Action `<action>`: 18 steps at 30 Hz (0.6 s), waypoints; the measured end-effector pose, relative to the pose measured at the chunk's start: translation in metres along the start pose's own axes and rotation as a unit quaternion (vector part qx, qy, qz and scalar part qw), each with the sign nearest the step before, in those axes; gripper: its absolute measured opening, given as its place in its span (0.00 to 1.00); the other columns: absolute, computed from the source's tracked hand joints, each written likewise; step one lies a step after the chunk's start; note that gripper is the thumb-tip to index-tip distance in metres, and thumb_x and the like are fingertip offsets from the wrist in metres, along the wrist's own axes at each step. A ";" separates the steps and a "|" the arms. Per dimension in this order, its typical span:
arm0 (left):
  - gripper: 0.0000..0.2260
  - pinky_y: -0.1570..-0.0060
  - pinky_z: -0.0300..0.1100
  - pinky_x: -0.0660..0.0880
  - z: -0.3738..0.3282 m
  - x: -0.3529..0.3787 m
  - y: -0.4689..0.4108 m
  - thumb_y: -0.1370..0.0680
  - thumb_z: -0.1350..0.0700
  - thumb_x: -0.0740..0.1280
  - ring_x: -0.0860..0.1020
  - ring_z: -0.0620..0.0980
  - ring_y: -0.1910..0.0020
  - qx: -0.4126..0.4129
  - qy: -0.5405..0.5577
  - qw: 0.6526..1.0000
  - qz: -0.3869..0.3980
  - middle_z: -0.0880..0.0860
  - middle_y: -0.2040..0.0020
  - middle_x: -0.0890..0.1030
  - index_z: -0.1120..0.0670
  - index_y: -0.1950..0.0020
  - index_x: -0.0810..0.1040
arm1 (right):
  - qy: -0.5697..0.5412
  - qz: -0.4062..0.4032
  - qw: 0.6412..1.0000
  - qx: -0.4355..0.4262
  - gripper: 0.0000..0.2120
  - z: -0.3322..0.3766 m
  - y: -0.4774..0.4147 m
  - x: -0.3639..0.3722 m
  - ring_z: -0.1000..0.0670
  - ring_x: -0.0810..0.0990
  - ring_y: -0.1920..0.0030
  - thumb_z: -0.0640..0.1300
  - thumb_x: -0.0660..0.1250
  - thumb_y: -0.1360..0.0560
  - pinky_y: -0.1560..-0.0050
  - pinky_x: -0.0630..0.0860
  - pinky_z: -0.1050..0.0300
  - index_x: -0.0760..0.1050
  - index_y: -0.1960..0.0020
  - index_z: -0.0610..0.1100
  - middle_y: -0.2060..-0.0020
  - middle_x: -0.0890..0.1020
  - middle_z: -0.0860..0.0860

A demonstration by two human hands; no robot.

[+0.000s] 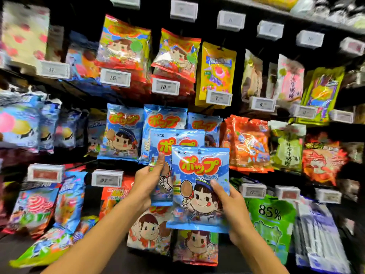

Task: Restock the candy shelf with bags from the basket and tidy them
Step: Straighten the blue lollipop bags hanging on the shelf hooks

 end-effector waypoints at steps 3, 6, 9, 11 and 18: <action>0.23 0.64 0.43 0.68 -0.004 -0.010 -0.015 0.33 0.32 0.69 0.69 0.52 0.62 0.006 -0.023 0.999 -0.042 0.54 0.58 0.72 0.53 0.62 0.81 | -0.030 -0.022 0.999 0.007 0.12 0.008 -0.020 -0.005 0.47 0.86 0.52 0.49 0.69 0.24 0.61 0.82 0.57 0.80 0.43 0.46 0.51 0.87 0.48; 0.23 0.65 0.42 0.67 -0.005 -0.010 -0.030 0.35 0.31 0.69 0.70 0.52 0.64 0.010 -0.038 0.998 -0.054 0.54 0.61 0.72 0.53 0.65 0.80 | -0.036 -0.053 0.998 0.001 0.11 0.024 -0.047 -0.014 0.48 0.86 0.55 0.49 0.70 0.24 0.65 0.81 0.59 0.80 0.45 0.45 0.54 0.87 0.49; 0.22 0.69 0.40 0.65 -0.011 -0.006 -0.045 0.31 0.33 0.69 0.68 0.52 0.66 0.014 -0.059 0.996 -0.058 0.54 0.62 0.71 0.52 0.67 0.78 | -0.028 -0.063 0.998 0.001 0.12 0.043 -0.078 -0.018 0.47 0.87 0.58 0.49 0.70 0.24 0.68 0.80 0.59 0.81 0.46 0.43 0.56 0.87 0.47; 0.22 0.75 0.37 0.65 -0.016 -0.003 -0.054 0.30 0.34 0.68 0.67 0.52 0.70 0.021 -0.067 0.996 -0.064 0.53 0.66 0.71 0.53 0.63 0.79 | -0.022 -0.060 0.998 0.008 0.12 0.053 -0.098 -0.018 0.47 0.87 0.60 0.49 0.70 0.24 0.70 0.79 0.60 0.80 0.46 0.42 0.58 0.87 0.47; 0.25 0.69 0.42 0.67 -0.025 0.004 -0.077 0.28 0.36 0.68 0.72 0.52 0.63 0.034 -0.072 0.994 -0.081 0.54 0.58 0.79 0.59 0.53 0.82 | -0.023 -0.046 0.998 0.031 0.08 0.075 -0.156 -0.006 0.54 0.83 0.74 0.48 0.71 0.25 0.79 0.72 0.66 0.79 0.53 0.44 0.70 0.85 0.52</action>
Point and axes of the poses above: each hand's wrist, its own y-axis away from the middle knuckle, its own x-axis out of the palm, z = x × y, the point moved 6 cm from there along -y, towards the middle knuckle
